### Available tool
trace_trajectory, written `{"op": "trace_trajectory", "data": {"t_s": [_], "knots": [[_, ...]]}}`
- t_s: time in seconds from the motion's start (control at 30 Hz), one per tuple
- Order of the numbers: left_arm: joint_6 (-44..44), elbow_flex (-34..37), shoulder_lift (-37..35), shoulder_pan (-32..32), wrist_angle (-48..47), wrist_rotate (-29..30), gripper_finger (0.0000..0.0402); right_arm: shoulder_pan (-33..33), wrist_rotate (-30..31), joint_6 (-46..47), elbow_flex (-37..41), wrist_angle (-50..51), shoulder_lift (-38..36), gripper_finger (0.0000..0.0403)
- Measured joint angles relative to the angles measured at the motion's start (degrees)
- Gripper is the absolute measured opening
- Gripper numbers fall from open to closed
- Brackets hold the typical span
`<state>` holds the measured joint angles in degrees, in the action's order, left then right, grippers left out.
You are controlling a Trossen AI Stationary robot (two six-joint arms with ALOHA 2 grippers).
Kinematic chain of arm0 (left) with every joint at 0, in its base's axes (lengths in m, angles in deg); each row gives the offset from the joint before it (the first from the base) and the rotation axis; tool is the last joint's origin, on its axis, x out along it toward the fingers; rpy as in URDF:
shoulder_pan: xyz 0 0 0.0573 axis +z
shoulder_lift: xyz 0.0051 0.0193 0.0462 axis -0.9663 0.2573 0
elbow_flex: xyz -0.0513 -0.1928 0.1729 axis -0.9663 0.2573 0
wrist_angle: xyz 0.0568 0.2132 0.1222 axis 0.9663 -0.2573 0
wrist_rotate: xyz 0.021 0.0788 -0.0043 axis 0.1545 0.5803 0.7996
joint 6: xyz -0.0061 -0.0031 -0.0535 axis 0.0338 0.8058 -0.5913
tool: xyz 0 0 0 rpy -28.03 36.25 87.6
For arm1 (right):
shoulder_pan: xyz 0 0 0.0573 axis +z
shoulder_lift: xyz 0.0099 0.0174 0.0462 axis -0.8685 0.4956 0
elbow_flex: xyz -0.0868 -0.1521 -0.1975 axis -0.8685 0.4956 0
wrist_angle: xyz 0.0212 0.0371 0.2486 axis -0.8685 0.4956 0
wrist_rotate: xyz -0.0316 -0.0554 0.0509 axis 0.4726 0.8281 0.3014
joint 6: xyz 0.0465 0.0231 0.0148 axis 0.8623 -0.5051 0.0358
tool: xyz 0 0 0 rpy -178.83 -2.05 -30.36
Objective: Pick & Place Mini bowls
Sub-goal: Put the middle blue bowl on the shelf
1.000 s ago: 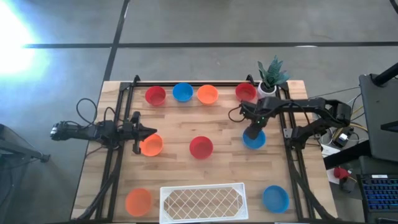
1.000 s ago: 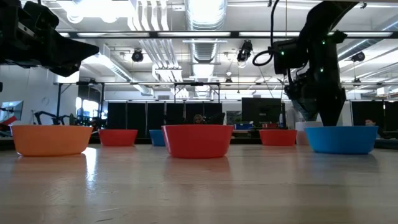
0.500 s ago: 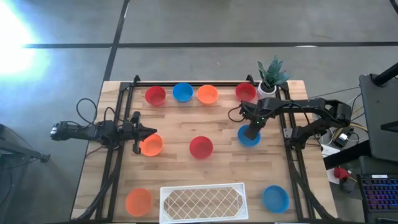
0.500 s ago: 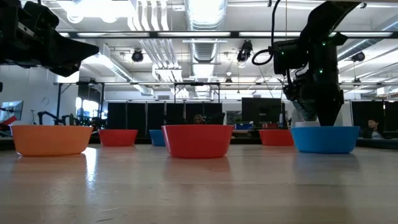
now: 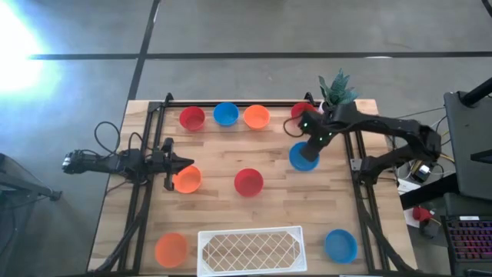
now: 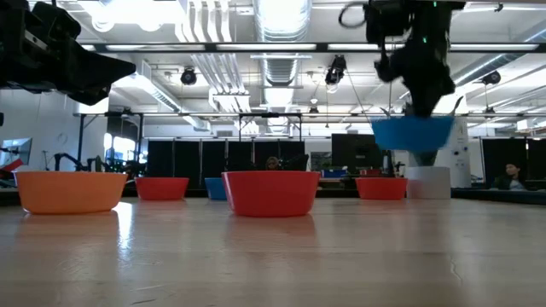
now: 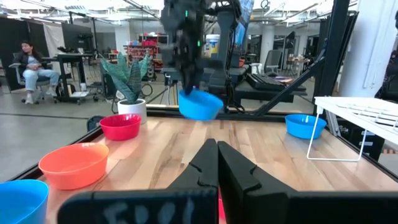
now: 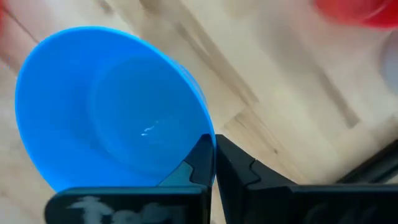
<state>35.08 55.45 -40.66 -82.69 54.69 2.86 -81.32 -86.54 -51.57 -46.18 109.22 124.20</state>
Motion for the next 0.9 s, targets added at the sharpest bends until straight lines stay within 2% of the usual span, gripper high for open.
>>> {"op": "trace_trajectory", "data": {"t_s": [0.23,0.43,0.53,0.73,0.9], "knots": [[-0.01,0.00,-0.01,0.01,-0.01,0.01,0.0000,3.91,-3.08,4.24,-11.82,7.52,-1.27,0.0008],[0.00,0.00,-0.01,0.00,-0.01,-0.01,0.0000,10.32,-5.95,8.67,-18.79,12.21,-0.70,0.0008],[-0.01,0.00,-0.01,0.00,-0.01,0.01,0.0000,14.49,-8.03,11.99,-20.69,12.09,-0.70,0.0008],[0.00,0.00,-0.02,0.02,0.01,0.01,0.0000,23.98,-7.32,20.47,-22.40,11.49,-0.67,0.0008],[-0.02,0.00,0.00,0.02,0.01,0.01,0.0000,31.57,-6.19,26.87,-22.40,5.48,0.00,0.0008]]}}
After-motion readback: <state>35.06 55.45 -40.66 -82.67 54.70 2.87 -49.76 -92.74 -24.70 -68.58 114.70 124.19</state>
